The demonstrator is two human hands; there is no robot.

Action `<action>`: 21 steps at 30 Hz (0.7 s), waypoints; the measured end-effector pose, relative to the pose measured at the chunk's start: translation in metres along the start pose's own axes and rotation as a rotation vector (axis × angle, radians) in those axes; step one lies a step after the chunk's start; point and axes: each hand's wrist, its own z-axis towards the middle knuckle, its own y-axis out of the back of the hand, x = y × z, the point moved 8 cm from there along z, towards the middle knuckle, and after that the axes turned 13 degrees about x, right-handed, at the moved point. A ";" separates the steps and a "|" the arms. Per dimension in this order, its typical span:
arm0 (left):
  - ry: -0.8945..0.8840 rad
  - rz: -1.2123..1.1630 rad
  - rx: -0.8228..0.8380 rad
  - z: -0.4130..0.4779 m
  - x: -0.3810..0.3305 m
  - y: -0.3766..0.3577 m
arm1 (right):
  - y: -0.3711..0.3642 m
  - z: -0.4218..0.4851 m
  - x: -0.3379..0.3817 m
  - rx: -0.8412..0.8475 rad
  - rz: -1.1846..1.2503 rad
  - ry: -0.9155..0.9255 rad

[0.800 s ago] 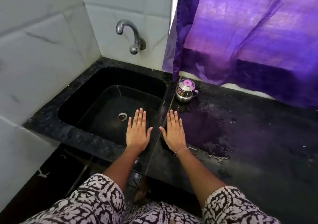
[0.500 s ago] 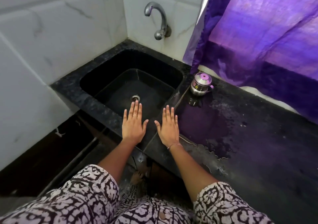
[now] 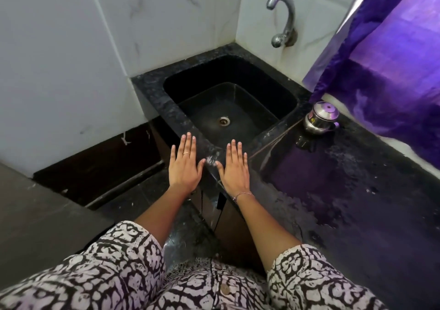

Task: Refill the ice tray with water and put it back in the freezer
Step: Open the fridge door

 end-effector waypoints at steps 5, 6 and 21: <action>0.117 -0.058 0.019 -0.058 0.030 -0.025 | -0.027 -0.033 0.027 0.049 -0.031 0.084; 0.149 -0.065 0.022 -0.072 0.037 -0.032 | -0.033 -0.042 0.034 0.063 -0.060 0.117; 0.461 -0.147 0.047 -0.237 0.081 -0.063 | -0.085 -0.149 0.095 0.179 -0.169 0.430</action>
